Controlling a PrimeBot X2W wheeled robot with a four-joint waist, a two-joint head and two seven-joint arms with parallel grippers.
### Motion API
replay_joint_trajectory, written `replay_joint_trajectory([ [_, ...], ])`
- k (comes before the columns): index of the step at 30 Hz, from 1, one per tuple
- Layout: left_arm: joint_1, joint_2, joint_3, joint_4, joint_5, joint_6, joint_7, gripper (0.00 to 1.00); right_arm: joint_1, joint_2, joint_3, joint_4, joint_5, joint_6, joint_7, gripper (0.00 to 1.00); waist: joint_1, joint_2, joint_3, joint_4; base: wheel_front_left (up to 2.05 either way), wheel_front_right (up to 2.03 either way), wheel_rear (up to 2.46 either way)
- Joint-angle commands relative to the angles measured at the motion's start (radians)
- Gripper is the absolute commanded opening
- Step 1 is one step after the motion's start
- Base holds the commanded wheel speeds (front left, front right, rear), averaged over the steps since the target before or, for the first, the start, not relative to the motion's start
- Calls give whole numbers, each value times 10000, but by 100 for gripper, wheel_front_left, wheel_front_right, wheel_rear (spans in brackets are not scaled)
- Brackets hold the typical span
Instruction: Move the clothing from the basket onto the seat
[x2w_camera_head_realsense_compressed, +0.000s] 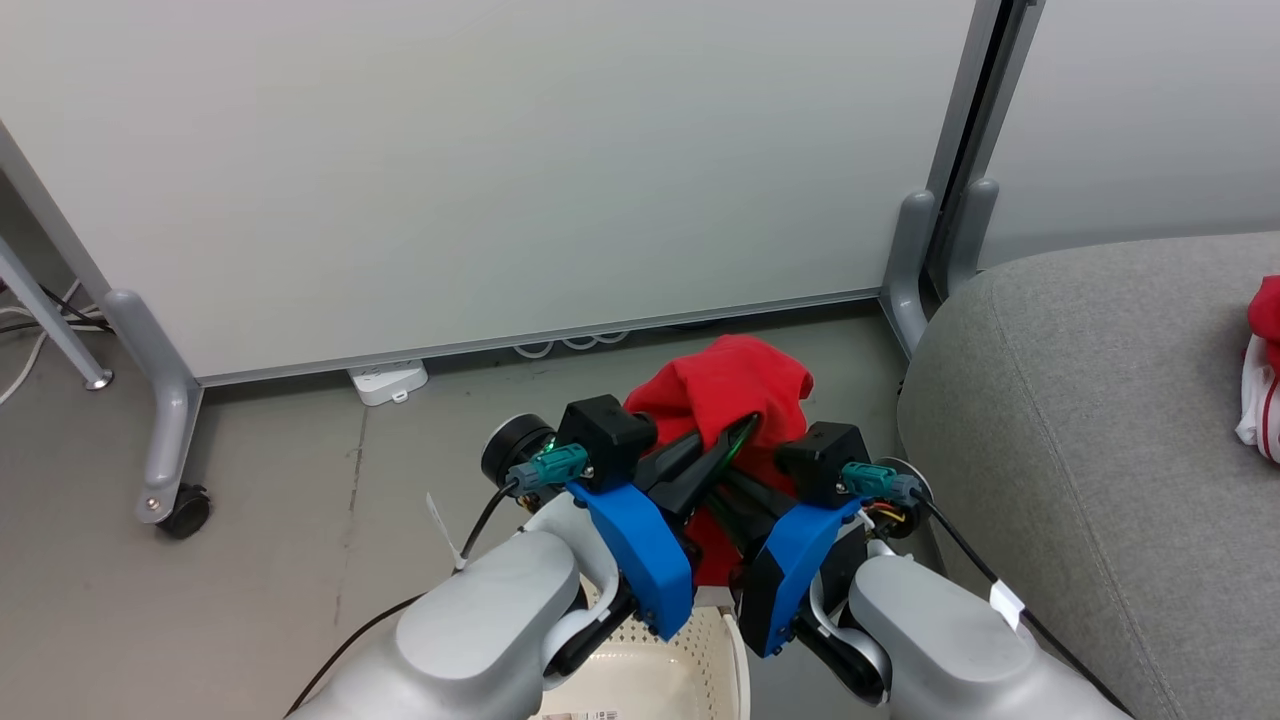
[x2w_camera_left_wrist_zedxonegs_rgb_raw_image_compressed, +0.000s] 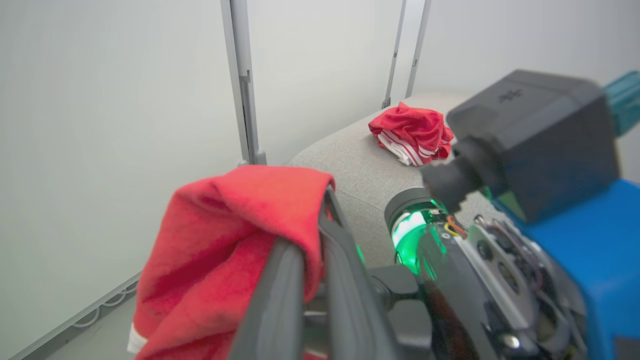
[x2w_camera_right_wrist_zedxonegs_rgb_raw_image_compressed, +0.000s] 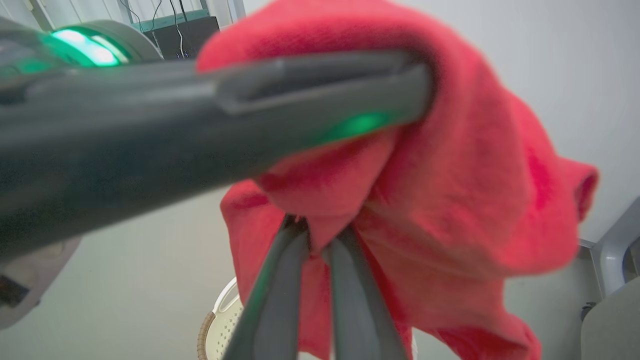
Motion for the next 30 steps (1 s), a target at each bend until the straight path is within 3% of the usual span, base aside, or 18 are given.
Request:
replay_joint_trajectory([
  [1,23,18,31,-30,37,-47,-30,0,-182,13,36,44,26,-7,-71,0,1,0,-1,-1,0,0,0],
  [22,61,93,120,-5,87,-47,-30,0,-255,44,123,243,101,-7,-258,0,1,0,-2,-33,0,0,0],
  [23,68,100,160,-3,118,-47,-30,5,-259,41,126,248,97,-7,-257,0,1,0,1,-33,0,0,0],
  [24,85,108,217,2,176,-47,-30,42,-264,41,127,247,92,-7,-270,0,1,0,6,-33,0,0,0],
  [25,114,116,294,0,236,-47,-30,91,-268,42,131,245,90,-7,-281,0,1,0,10,-36,0,0,0],
  [26,161,131,410,-14,322,-47,-30,100,-276,42,131,234,79,-7,-295,0,1,0,14,-41,0,0,0],
  [30,616,252,1110,-269,872,-47,-30,100,-314,10,53,167,-15,-7,-354,0,1,0,49,-61,0,0,0],
])
